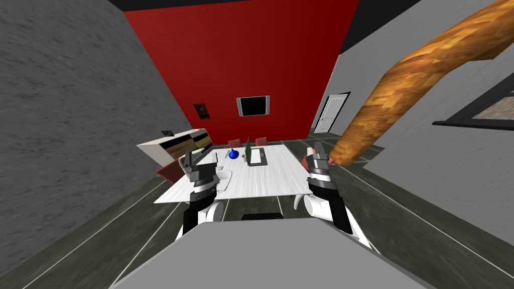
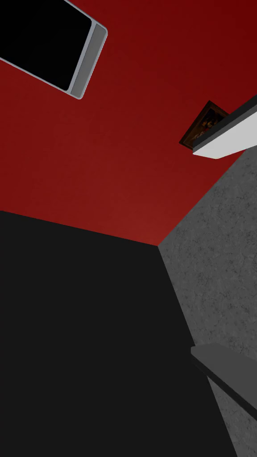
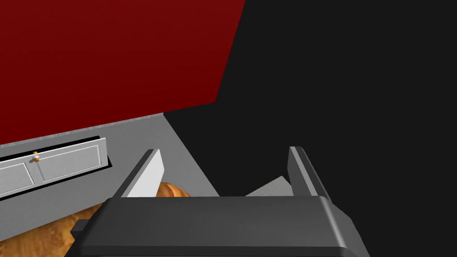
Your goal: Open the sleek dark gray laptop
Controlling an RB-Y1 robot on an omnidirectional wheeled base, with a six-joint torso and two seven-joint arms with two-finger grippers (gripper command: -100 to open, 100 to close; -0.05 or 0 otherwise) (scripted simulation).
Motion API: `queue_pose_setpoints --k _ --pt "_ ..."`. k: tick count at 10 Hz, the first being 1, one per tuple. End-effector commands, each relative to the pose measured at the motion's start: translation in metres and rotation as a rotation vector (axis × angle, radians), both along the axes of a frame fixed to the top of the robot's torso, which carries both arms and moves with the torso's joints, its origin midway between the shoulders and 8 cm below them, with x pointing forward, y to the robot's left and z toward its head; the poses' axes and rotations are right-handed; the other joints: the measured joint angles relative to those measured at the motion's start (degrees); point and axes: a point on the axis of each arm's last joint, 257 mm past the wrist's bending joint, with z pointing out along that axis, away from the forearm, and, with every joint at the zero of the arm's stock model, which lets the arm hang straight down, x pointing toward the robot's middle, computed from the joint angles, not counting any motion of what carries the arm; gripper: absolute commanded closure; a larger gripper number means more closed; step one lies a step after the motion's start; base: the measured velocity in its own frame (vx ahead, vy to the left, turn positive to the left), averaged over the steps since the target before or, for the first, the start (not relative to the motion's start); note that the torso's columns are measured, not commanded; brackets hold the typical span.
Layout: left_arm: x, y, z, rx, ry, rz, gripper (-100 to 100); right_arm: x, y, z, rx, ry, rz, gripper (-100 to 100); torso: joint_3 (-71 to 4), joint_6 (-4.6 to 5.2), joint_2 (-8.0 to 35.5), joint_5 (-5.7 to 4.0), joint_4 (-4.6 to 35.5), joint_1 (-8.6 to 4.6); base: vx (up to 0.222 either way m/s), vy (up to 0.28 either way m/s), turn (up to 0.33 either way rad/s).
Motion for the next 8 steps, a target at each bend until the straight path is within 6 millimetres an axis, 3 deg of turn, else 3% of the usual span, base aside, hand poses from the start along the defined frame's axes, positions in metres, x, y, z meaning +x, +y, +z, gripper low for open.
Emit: queue_pose_setpoints --k 1,8 --pt "0.0 0.0 0.0 0.0 0.0 0.0 0 0.0 0.0 0.0 0.0 0.0 0.0 0 -4.7 0.0 2.3 0.0 2.3 0.0 0.0 0.0 0.0" --pt "-0.0001 0.0 0.0001 0.0 0.0 0.0 0 -0.0001 0.0 0.0002 0.0 0.0 0.0 0 -62.3 0.0 31.2 0.0 31.1 0.0 0.0 0.0 0.0"
